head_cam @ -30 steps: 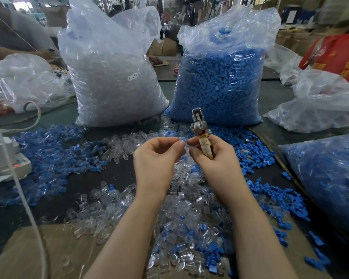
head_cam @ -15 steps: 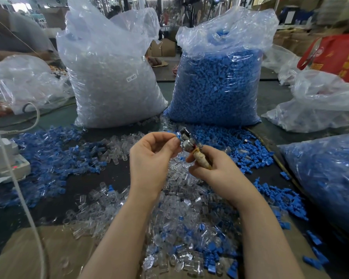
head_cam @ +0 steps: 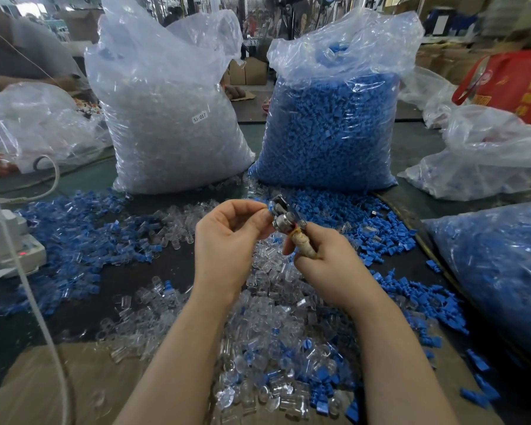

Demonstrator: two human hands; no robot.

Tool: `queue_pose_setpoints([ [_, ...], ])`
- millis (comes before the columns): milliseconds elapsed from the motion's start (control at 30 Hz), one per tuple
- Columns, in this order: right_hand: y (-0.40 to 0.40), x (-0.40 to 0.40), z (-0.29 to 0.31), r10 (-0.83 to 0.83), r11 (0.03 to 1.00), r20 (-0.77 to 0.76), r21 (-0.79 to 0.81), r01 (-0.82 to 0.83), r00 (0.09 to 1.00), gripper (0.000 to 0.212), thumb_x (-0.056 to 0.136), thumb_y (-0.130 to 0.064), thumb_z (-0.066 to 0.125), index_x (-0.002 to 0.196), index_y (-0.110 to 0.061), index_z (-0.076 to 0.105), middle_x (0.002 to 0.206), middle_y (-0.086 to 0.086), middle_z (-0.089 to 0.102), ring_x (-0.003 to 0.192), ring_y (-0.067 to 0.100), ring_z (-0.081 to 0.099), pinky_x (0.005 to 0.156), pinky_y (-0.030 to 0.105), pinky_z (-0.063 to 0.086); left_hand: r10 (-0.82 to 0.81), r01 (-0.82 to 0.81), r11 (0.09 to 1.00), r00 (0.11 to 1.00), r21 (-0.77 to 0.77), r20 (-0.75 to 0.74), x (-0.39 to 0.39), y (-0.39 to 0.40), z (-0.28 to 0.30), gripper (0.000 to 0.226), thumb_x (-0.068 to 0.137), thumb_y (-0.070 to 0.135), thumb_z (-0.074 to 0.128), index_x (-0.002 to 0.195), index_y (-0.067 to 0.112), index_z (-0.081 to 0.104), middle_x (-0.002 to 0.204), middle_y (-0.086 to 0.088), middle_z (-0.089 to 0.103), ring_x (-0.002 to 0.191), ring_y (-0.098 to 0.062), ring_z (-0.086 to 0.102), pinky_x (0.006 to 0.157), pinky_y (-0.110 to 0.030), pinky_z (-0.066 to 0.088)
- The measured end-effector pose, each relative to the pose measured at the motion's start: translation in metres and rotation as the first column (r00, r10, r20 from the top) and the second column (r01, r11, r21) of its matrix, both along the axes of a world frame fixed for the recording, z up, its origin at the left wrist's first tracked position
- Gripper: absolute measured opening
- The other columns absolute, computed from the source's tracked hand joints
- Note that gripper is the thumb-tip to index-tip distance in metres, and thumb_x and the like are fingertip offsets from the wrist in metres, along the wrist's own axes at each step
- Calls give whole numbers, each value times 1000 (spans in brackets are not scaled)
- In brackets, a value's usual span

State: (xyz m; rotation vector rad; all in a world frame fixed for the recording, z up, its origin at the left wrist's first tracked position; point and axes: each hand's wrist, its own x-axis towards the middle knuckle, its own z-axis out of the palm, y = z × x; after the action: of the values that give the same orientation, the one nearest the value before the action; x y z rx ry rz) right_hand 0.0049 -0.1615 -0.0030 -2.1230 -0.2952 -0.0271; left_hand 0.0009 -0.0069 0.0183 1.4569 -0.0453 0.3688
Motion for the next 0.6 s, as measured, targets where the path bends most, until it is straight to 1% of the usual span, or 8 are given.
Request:
queue_pose_setpoints([
  [200, 2, 1, -1, -6, 999, 9, 40, 6, 1000, 15, 71, -25, 50, 82, -29, 60, 59, -18, 57, 47, 4, 44, 52, 30, 38, -23, 23, 1000, 999, 19, -40, 1, 10, 5, 8, 82, 4, 73, 85, 11, 73, 78, -3, 76, 73, -14, 73, 67, -18, 55],
  [300, -1, 2, -2, -74, 995, 31, 71, 71, 997, 12, 73, -24, 52, 82, -31, 59, 61, -16, 59, 48, 3, 44, 53, 37, 42, 148, -130, 979, 984, 160, -103, 6, 37, 3, 14, 80, 8, 77, 79, 22, 74, 75, 0, 75, 75, -16, 74, 70, -25, 59],
  [333, -2, 3, -3, -99, 993, 38, 74, 96, 994, 11, 74, -26, 53, 82, -31, 58, 61, -14, 59, 48, 4, 44, 52, 39, 44, 267, -228, 931, 958, 286, -102, 8, 50, 0, 14, 80, 11, 78, 78, 24, 75, 73, 2, 75, 75, -15, 73, 73, -29, 59],
  [367, -3, 3, -3, -119, 991, 48, 71, 116, 992, 10, 74, -29, 53, 82, -32, 57, 61, -12, 59, 48, 4, 43, 52, 39, 44, 390, -318, 839, 917, 441, -81, 9, 63, -4, 11, 80, 15, 78, 79, 26, 76, 75, 4, 75, 75, -13, 70, 78, -32, 57],
  [400, -4, 4, -4, -135, 989, 62, 64, 131, 989, 9, 74, -32, 52, 82, -31, 56, 61, -12, 58, 48, 5, 43, 52, 39, 43, 502, -388, 715, 864, 582, -41, 8, 75, -7, 8, 82, 18, 77, 83, 26, 76, 79, 3, 75, 77, -11, 67, 80, -31, 53],
  [467, -5, 4, -4, -157, 987, 85, 39, 154, 984, 9, 74, -35, 53, 79, -29, 56, 62, -13, 58, 49, 6, 44, 53, 37, 42, 640, -443, 505, 768, 740, 23, 6, 95, -16, 9, 87, 15, 71, 92, 18, 78, 91, -7, 75, 83, -17, 62, 80, -33, 47],
  [533, -5, 4, -5, -172, 985, 89, -4, 173, 981, 5, 77, -32, 56, 78, -28, 57, 65, -12, 60, 51, 8, 46, 54, 38, 44, 702, -429, 409, 712, 806, 23, 5, 108, -23, 15, 90, 8, 65, 98, 9, 77, 99, -17, 73, 93, -31, 63, 82, -41, 50],
  [600, -6, 6, -7, -192, 978, 96, -60, 198, 977, 4, 82, -24, 60, 79, -26, 57, 63, -8, 59, 56, 13, 51, 57, 40, 46, 735, -380, 368, 678, 848, -15, 5, 116, -27, 18, 92, 5, 61, 102, 5, 76, 105, -23, 70, 99, -40, 62, 84, -47, 50],
])
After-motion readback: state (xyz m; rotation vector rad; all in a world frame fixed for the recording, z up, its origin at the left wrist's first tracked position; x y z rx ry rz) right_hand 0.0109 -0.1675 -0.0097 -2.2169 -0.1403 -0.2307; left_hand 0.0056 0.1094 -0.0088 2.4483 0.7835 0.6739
